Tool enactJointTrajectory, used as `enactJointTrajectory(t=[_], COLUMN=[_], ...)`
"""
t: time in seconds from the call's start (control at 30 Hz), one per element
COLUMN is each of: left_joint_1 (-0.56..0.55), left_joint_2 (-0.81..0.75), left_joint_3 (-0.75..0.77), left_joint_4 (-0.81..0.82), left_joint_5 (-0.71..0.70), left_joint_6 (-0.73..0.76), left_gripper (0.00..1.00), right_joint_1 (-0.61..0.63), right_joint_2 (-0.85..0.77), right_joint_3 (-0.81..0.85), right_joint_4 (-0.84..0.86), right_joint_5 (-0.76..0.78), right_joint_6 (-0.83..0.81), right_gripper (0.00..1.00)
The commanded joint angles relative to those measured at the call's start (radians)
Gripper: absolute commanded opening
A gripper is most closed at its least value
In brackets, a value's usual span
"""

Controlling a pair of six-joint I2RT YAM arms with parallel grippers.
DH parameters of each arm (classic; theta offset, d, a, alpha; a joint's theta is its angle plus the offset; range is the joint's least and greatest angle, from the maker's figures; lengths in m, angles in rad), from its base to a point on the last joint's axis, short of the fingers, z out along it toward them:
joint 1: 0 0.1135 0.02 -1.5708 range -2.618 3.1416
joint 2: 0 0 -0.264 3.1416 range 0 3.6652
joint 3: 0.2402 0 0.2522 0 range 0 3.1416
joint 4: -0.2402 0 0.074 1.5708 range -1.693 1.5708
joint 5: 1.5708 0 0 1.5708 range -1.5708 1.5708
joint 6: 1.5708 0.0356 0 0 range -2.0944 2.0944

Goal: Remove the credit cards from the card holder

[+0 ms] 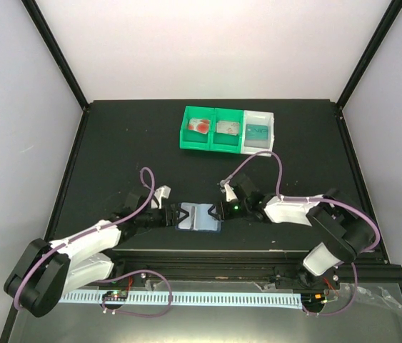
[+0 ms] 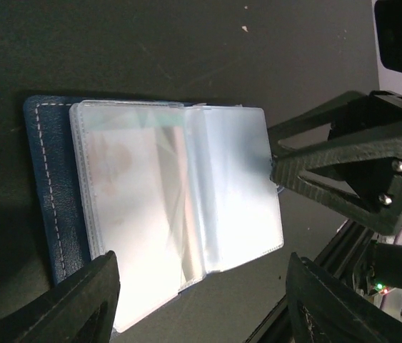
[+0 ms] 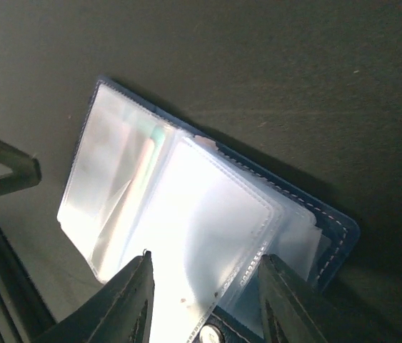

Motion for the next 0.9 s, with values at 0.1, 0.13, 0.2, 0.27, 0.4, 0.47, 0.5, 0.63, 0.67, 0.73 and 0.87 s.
enactJointTrajectory(t=[0.1, 0.13, 0.2, 0.27, 0.4, 0.47, 0.5, 0.63, 0.67, 0.73, 0.87], left_joint_1=[0.023, 0.026, 0.03, 0.031, 0.034, 0.035, 0.035, 0.037, 0.037, 0.038, 0.038], left_joint_2=[0.01, 0.013, 0.023, 0.038, 0.072, 0.084, 0.089, 0.097, 0.097, 0.099, 0.115], left_joint_3=[0.032, 0.033, 0.038, 0.043, 0.053, 0.055, 0.055, 0.049, 0.048, 0.045, 0.049], left_joint_4=[-0.053, -0.057, -0.05, -0.044, -0.042, -0.039, -0.036, -0.016, -0.008, 0.004, 0.016], left_joint_5=[-0.013, -0.013, -0.005, 0.003, 0.008, 0.014, 0.019, 0.031, 0.044, 0.055, 0.064], left_joint_6=[0.037, 0.044, 0.055, 0.066, 0.08, 0.085, 0.087, 0.082, 0.079, 0.073, 0.077], left_gripper=[0.66, 0.66, 0.66, 0.66, 0.66, 0.66, 0.66, 0.64, 0.63, 0.6, 0.56], right_joint_1=[0.025, 0.023, 0.024, 0.024, 0.024, 0.024, 0.024, 0.025, 0.025, 0.023, 0.024], right_joint_2=[-0.008, -0.023, -0.057, -0.082, -0.079, -0.065, -0.056, -0.018, -0.016, -0.014, -0.013], right_joint_3=[-0.006, -0.009, -0.022, -0.032, -0.038, -0.045, -0.047, -0.058, -0.063, -0.065, -0.057], right_joint_4=[0.02, 0.016, 0.016, 0.014, 0.007, 0.025, 0.034, 0.077, 0.087, 0.093, 0.086], right_joint_5=[-0.009, -0.001, 0.015, 0.033, 0.056, 0.054, 0.053, 0.03, 0.025, 0.026, 0.033], right_joint_6=[0.007, 0.003, 0.001, 0.002, 0.003, 0.006, 0.009, 0.025, 0.03, 0.031, 0.027], right_gripper=[0.41, 0.41, 0.41, 0.41, 0.41, 0.41, 0.41, 0.41, 0.41, 0.41, 0.4])
